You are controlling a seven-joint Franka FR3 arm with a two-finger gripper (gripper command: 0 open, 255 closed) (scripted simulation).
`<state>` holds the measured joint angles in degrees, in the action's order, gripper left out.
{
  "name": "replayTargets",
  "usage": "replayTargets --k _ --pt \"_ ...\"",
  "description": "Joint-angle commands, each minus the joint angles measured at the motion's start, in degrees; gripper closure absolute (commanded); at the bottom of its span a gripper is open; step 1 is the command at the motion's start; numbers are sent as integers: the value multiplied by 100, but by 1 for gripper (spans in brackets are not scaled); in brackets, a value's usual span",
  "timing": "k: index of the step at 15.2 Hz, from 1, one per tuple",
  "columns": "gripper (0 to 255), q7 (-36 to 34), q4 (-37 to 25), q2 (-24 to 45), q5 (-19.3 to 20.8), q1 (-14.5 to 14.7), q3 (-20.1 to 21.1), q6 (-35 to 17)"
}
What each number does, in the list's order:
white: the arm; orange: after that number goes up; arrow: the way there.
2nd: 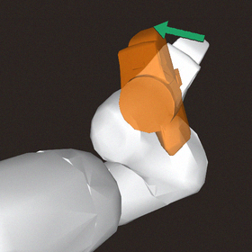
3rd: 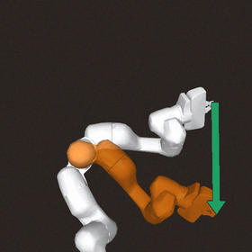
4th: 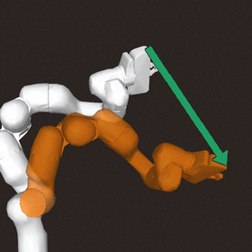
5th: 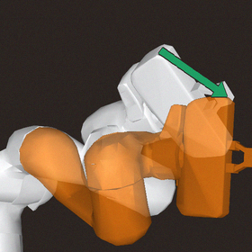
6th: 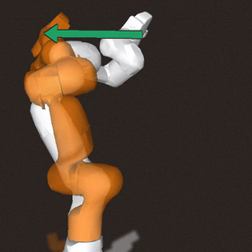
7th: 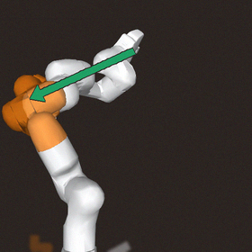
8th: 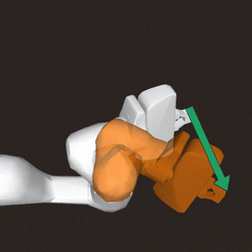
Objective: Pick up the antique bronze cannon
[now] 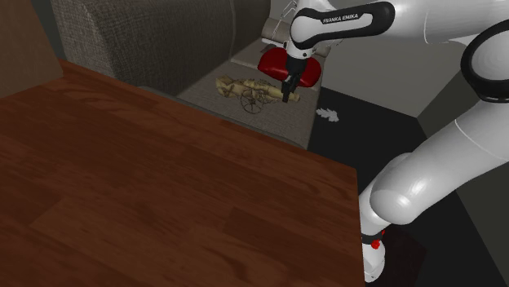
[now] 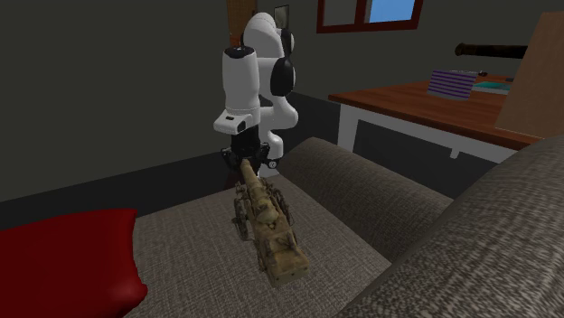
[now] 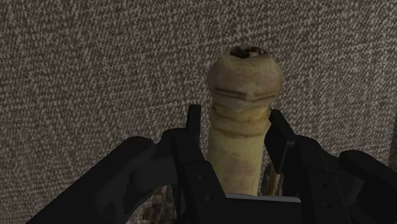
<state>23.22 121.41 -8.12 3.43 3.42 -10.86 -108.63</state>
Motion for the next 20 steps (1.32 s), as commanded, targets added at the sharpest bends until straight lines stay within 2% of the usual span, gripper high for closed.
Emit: replayTargets --k 1,8,20 --pt "255 -2 6 1 0 0 0 -9" --pt "255 0 12 -8 2 -2 -1 -6" --pt "255 12 -778 -141 5 7 26 915"
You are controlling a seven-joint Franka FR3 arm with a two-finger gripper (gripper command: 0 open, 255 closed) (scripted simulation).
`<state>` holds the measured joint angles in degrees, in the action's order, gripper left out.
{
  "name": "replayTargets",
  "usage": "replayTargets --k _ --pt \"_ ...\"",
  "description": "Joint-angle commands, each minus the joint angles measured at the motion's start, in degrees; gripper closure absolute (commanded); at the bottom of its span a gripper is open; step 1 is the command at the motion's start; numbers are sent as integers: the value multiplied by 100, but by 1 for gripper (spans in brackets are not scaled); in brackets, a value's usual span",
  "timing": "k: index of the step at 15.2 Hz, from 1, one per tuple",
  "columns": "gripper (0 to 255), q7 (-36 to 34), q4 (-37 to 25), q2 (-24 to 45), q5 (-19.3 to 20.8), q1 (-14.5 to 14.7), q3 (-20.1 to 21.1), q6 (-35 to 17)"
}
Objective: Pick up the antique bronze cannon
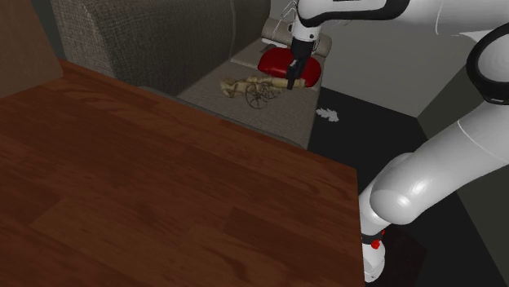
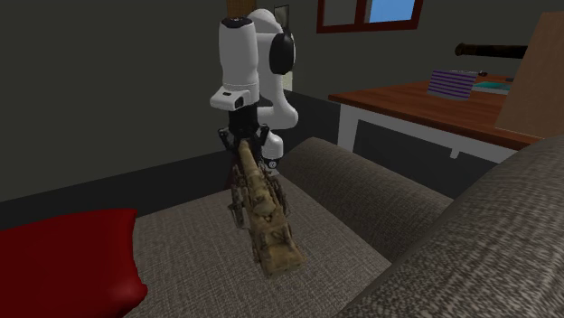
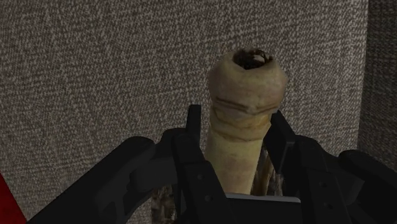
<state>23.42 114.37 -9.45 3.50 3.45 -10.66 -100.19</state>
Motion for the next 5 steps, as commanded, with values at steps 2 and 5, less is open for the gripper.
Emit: replayTargets --k 2,5 --pt "255 -4 -222 -12 -4 5 9 225" --pt "255 -2 -310 -13 -5 6 11 313"
